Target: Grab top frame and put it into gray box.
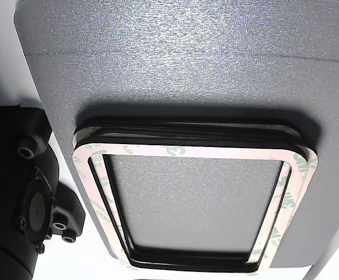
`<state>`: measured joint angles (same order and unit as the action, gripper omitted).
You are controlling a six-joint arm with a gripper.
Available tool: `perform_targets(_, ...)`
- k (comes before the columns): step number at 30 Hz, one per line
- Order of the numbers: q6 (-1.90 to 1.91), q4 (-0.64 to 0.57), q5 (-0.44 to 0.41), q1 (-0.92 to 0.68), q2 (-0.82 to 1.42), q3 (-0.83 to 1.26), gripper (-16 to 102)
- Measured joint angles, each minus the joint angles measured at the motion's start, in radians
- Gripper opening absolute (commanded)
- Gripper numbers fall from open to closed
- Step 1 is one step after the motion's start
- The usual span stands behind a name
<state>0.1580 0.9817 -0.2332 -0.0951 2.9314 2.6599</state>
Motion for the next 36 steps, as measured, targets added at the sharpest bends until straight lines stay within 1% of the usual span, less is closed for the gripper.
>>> perform_targets(2, -0.014, 0.000, 0.011, 0.014, 0.000, 0.000, 93)
perform_targets(3, -0.031, 0.000, 0.034, 0.034, 0.000, 0.000, 94)
perform_targets(6, -0.048, 0.000, 0.120, 0.077, 0.000, 0.000, 94)
perform_targets(8, -0.048, 0.000, 0.150, 0.078, 0.000, 0.000, 93)
perform_targets(9, -0.048, -0.002, 0.152, 0.078, 0.000, 0.000, 93)
perform_targets(12, -0.046, -0.002, 0.127, 0.078, 0.000, 0.000, 97)
perform_targets(13, -0.046, -0.003, 0.127, 0.078, 0.000, 0.000, 100)
perform_targets(16, -0.048, -0.003, 0.127, 0.078, 0.000, 0.000, 100)
perform_targets(17, -0.048, -0.003, 0.124, 0.078, 0.000, 0.000, 97)
perform_targets(18, -0.048, -0.003, 0.123, 0.078, 0.000, 0.000, 97)
perform_targets(19, -0.048, -0.003, 0.118, 0.078, 0.000, -0.002, 100)
perform_targets(20, -0.044, -0.003, 0.110, 0.075, -0.005, -0.018, 97)
perform_targets(21, -0.044, -0.003, 0.103, 0.063, -0.025, -0.044, 94)
perform_targets(22, -0.044, 0.003, 0.089, 0.048, -0.051, -0.077, 100)
perform_targets(24, -0.074, 0.037, 0.049, 0.008, -0.120, -0.158, 100)
perform_targets(28, -0.227, 0.161, -0.054, -0.107, -0.302, -0.373, 100)
perform_targets(30, -0.354, 0.216, -0.091, -0.163, -0.388, -0.479, 100)
perform_targets(32, -0.512, 0.239, -0.094, -0.204, -0.457, -0.560, 100)
perform_targets(35, -0.756, 0.258, -0.021, -0.242, -0.503, -0.620, 100)
perform_targets(36, -0.839, 0.268, 0.009, -0.252, -0.505, -0.621, 98)
